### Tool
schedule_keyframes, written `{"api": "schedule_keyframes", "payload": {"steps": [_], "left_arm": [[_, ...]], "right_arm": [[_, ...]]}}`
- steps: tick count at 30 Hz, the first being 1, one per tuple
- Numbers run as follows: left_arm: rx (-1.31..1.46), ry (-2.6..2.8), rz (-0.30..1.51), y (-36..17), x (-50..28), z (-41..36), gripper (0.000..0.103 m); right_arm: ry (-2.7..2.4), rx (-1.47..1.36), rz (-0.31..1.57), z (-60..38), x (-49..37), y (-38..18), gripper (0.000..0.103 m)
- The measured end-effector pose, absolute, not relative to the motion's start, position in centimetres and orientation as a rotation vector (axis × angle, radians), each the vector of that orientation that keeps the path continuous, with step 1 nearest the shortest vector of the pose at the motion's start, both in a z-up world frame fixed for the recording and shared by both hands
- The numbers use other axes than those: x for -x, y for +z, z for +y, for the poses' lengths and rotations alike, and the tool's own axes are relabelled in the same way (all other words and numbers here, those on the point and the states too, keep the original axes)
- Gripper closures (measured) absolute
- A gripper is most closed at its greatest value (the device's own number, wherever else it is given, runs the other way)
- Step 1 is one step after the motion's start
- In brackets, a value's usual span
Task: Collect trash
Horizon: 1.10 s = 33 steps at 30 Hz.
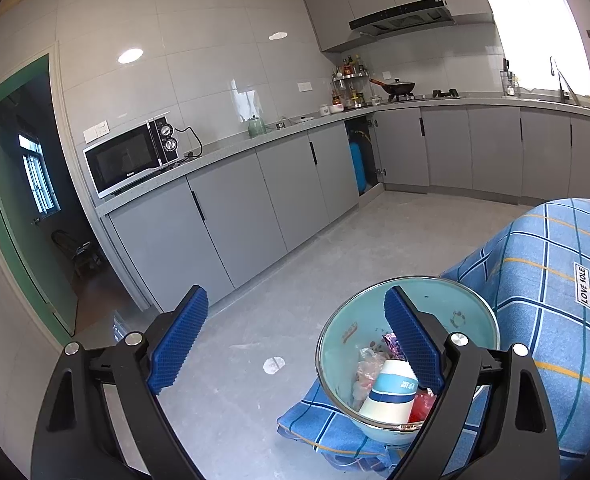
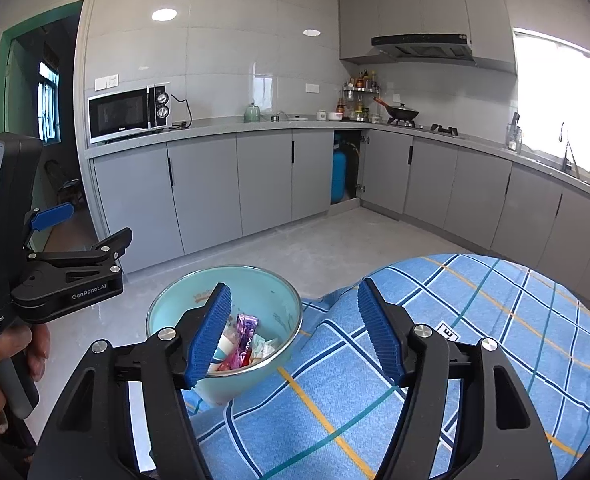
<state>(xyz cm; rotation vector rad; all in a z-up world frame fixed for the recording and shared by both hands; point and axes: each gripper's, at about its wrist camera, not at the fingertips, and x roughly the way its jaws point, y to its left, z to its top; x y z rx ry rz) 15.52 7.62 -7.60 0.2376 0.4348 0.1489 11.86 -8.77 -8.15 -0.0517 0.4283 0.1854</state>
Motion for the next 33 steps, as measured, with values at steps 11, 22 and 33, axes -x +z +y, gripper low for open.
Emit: {"api": "schedule_keyframes", "payload": {"steps": [11,22,33], "left_arm": [[-0.233,0.148,0.419,-7.3,-15.2,7.6,0.008],[-0.223,0.15,0.42,-7.1,-15.2,7.8,0.006],[-0.234,0.139,0.447,-7.6,-15.5,7.4,0.006]], "right_arm": [[0.167,0.046,0.421,-9.1,-11.4,-7.9,0.037],[0.155,0.041,0.402,-9.3,-11.1,-7.4,0.034],[0.15,0.03,0.394,-9.9,-11.0,-7.4,0.034]]}}
